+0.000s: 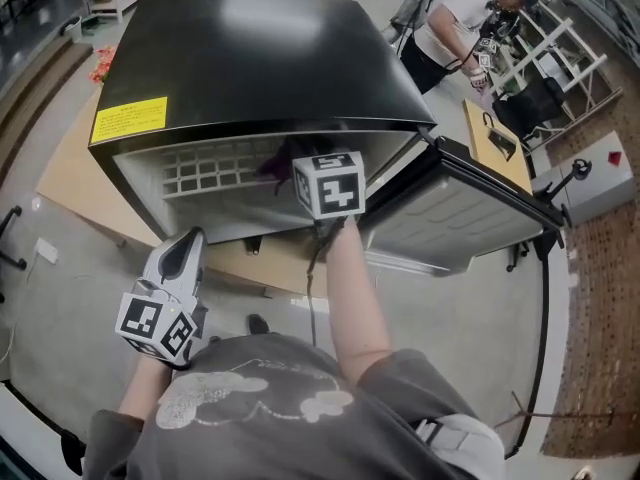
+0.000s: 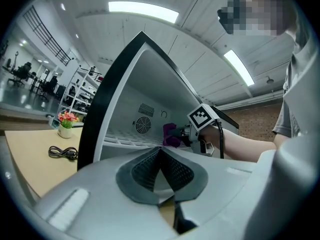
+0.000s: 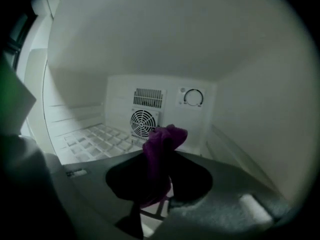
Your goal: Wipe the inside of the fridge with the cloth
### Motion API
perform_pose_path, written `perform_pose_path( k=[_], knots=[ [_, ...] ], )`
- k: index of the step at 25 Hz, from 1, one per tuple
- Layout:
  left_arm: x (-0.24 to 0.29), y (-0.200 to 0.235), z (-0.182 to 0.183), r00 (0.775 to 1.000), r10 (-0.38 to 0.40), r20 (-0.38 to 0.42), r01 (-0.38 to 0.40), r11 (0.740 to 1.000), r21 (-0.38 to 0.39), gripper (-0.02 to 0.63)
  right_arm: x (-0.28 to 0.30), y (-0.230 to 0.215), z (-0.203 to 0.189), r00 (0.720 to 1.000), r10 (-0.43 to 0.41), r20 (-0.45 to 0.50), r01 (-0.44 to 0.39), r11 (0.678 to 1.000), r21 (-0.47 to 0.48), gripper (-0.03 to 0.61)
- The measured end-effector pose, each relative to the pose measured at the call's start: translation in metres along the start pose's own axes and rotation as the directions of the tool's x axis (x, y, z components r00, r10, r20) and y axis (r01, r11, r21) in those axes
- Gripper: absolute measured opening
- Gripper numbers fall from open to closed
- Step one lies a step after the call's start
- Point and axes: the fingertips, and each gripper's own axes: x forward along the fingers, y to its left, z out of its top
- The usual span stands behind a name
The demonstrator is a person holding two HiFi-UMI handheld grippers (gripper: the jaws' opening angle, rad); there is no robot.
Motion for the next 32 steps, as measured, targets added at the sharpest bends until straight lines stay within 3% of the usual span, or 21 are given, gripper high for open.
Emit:
perform_pose_path(
  k=[5,10,13,16,21,27,32],
  knots=[
    [0.006,-0.010,0.000,1.000,-0.015,-0.007,0.015,1.000,-0.005,0.018,-0.011,-0.032,-0.011,0.995,-0.100,-0.008,0.101,0.992,0.082,0.087],
    [0.001,-0.009,0.003,1.000,-0.025,-0.003,0.025,1.000,-0.001,0.018,-0.021,-0.020,0.008,0.989,-0.125,0.074,0.121,0.991,0.054,0.087],
    [0.009,-0.011,-0.002,1.000,-0.027,-0.007,0.027,1.000,-0.009,0.018,-0.026,-0.030,0.029,0.963,-0.198,0.183,0.188,0.980,0.066,0.089],
    [0.011,-0.015,-0.010,0.999,-0.037,-0.027,0.036,0.999,-0.021,0.018,-0.022,-0.051,0.035,0.935,-0.286,0.212,0.260,0.955,0.143,0.089],
    [0.007,-0.015,-0.011,0.998,-0.049,-0.035,0.048,0.999,-0.021,0.018,-0.023,-0.063,0.030,0.924,-0.310,0.224,0.194,0.885,0.422,0.089],
    [0.000,-0.008,-0.006,0.999,-0.041,-0.029,0.040,0.999,-0.015,0.018,-0.029,-0.067,0.011,0.913,-0.356,0.199,0.199,0.816,0.543,0.089],
    [-0.005,-0.001,-0.007,0.999,-0.032,-0.034,0.031,0.999,-0.034,0.018,-0.034,-0.061,-0.009,0.920,-0.352,0.172,0.146,0.716,0.683,0.087]
  ],
)
